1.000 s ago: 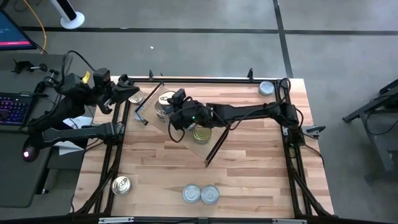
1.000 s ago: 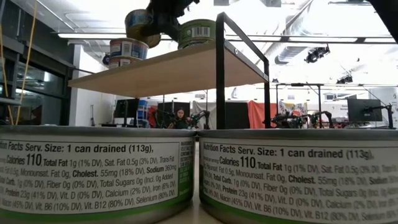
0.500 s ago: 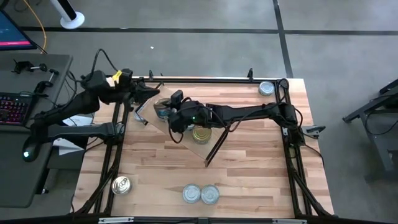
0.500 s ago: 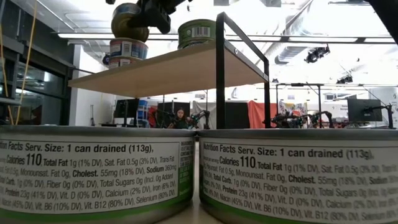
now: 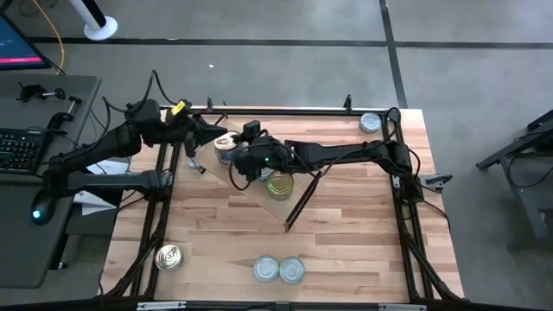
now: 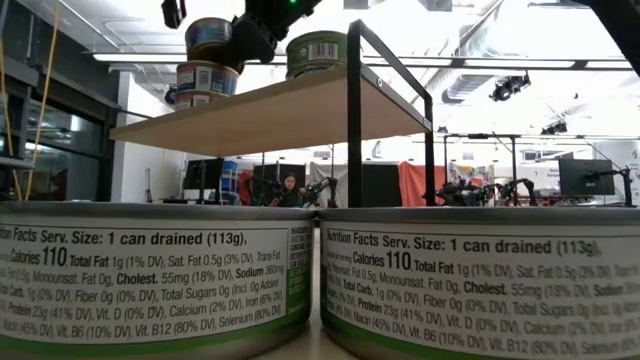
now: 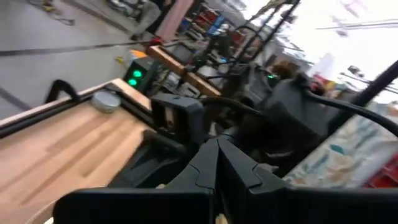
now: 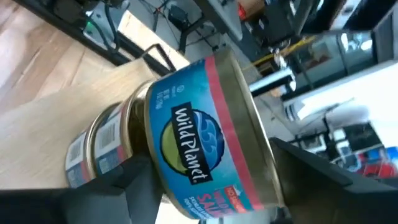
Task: Stack canned seafood by type on shelf
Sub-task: Stack the blue-pink tuna can on top of the blue-pink tuna can on the shelf
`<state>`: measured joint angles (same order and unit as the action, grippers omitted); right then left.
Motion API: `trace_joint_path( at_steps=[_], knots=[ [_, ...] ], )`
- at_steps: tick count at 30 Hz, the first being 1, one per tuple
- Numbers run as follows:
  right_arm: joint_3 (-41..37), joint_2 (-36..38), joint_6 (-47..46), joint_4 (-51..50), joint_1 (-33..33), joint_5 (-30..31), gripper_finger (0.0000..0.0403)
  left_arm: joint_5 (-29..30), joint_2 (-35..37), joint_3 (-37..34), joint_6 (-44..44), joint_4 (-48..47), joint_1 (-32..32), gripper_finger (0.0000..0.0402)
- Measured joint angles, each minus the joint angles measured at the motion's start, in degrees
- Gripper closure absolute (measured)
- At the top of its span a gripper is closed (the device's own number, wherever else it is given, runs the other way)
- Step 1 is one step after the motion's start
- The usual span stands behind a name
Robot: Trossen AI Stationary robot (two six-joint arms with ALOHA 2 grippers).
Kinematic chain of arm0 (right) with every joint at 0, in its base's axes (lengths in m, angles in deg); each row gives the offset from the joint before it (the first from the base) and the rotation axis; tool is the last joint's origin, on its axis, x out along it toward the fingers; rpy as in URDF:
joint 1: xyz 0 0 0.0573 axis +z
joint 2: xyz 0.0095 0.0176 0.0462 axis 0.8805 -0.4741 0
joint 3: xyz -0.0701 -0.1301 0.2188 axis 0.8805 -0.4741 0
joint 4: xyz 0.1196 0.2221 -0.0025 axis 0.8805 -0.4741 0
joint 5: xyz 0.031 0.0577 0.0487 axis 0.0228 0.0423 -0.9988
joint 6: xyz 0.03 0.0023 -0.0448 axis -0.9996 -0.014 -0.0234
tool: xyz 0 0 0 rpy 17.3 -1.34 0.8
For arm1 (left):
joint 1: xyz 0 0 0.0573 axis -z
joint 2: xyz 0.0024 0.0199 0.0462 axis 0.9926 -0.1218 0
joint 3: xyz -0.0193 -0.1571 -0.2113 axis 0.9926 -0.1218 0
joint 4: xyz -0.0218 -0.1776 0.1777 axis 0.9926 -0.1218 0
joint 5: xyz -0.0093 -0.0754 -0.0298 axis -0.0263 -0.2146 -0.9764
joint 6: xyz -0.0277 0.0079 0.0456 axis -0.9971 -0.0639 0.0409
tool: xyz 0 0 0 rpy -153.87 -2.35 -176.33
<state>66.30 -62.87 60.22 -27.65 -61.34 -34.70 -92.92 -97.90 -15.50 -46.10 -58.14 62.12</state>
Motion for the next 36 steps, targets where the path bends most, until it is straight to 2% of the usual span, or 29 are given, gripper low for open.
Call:
trace_joint_path(
  at_steps=[7,14,19,25,29,36],
  knots=[
    [0.0,0.0,-4.9,-0.8,0.1,-1.3,0.0137,1.3,-2.0,0.0,2.6,-7.1,0.0,0.0401],
    [0.0,0.0,-10.4,0.2,0.6,-2.0,0.0137,-0.9,-3.3,0.0,8.1,-11.2,2.1,0.0402],
    [0.0,0.1,-10.5,0.2,0.8,-2.8,0.0137,0.4,-3.2,0.2,10.5,-16.5,3.1,0.0402],
    [0.1,0.1,-10.2,-0.2,0.4,-2.9,0.0137,2.9,-3.2,0.2,12.9,-17.7,3.1,0.0402],
    [3.5,0.1,-10.4,-5.4,0.4,-2.8,0.0137,4.2,-3.1,0.2,13.9,-17.8,3.1,0.0402],
    [7.2,0.3,-16.1,-11.0,0.0,-5.5,0.0137,6.9,-3.1,0.2,14.6,-17.6,3.0,0.0402]
  ],
)
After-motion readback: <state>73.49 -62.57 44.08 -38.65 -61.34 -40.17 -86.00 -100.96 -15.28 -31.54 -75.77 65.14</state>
